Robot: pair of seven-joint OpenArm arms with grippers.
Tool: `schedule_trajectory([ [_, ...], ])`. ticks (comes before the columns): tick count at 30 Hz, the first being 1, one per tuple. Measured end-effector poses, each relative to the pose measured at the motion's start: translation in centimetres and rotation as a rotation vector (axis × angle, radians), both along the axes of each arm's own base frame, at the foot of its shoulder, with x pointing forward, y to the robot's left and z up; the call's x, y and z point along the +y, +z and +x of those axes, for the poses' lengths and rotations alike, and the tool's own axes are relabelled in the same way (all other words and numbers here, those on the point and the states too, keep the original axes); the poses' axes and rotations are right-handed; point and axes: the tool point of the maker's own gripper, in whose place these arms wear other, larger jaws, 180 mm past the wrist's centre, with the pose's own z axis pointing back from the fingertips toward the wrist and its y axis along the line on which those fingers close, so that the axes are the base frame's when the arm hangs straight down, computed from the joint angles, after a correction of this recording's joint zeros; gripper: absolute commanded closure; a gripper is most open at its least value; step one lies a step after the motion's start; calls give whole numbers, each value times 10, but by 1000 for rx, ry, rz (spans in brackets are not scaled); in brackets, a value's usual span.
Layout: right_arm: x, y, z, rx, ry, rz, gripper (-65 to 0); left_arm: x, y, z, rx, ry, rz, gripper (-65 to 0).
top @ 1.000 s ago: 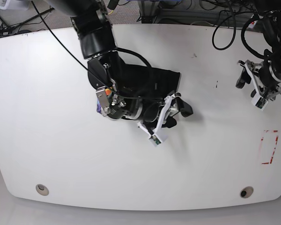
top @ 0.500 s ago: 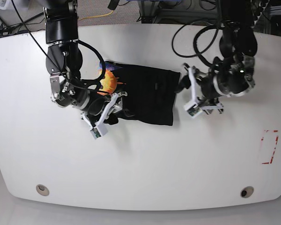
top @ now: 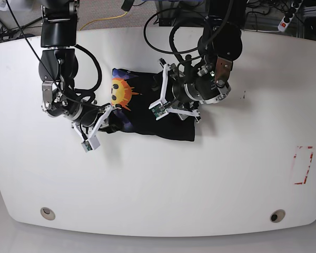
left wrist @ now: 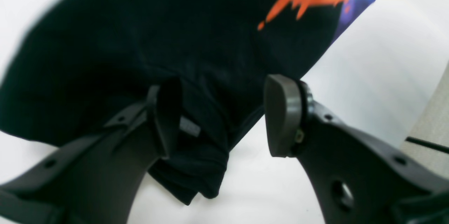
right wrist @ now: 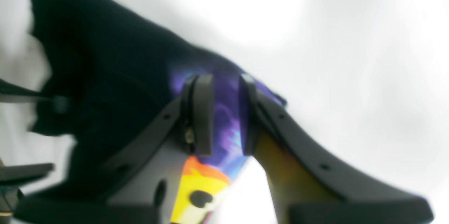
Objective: Fold the T-shirt properly
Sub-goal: 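Grasp the bundle with both grippers and rotate it, sun print showing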
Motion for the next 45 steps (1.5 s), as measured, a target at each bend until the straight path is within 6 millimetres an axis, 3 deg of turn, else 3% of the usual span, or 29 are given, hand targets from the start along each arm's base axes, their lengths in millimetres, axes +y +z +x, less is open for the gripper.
schedule_trajectory([
  [6, -5, -14, 10, -3, -31, 20, -130, 11, -17, 0, 22, -2, 18, -343],
  [11, -14, -43, 10, 6, 6, -92, -127, 29, -44, -6, 92, -2, 76, -343],
  [15, -11, -47, 15, -21, 54, -93, -127, 43, -58, -5, 96, -2, 64, -343],
  [24, -7, -51, 3, -41, 72, -86, -124, 78, -59, 7, 59, 1, 106, -343],
  [32, 7, -47, -35, -26, 156, -145, -124, 115, -45, 51, 2, 87, 158, -343],
  [37, 32, -43, -55, -18, 231, -184, -124, 117, -39, 75, -9, 95, 172, -343],
  [45, 103, -44, -91, -11, 434, -150, -124, 123, -18, 110, -57, 118, 172, -343],
])
